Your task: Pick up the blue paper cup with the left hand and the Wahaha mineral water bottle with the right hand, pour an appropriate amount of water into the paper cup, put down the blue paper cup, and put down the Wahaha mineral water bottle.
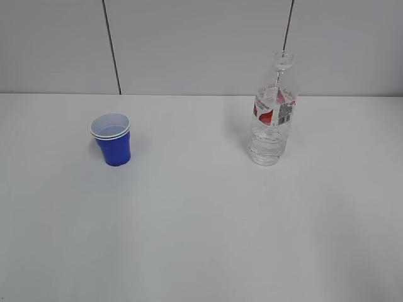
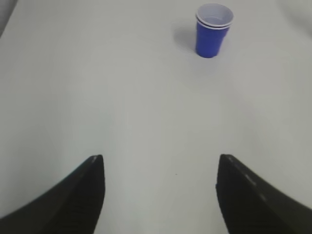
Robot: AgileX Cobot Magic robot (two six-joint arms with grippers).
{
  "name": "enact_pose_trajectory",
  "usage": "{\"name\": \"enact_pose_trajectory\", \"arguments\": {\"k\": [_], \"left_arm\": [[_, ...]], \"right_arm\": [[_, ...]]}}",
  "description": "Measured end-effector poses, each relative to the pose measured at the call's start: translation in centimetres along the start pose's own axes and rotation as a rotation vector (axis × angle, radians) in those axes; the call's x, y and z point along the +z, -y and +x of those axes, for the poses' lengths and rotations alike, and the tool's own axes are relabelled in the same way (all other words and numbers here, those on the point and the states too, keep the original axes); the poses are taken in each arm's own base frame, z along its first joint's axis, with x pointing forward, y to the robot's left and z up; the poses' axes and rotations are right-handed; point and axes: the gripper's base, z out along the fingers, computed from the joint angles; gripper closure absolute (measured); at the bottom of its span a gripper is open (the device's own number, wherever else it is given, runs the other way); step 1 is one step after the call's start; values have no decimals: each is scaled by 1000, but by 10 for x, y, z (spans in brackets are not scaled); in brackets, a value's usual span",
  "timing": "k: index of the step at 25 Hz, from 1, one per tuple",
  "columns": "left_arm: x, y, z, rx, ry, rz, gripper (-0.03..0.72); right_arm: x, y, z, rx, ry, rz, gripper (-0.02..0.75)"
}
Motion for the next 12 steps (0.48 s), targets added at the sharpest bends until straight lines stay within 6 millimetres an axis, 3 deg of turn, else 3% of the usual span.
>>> {"name": "enact_pose_trajectory", "arguments": {"k": [12], "left_arm": [[-4, 0, 2, -45, 35, -73, 139]], "right_arm": [[-1, -1, 0, 50, -15, 81, 169]]}}
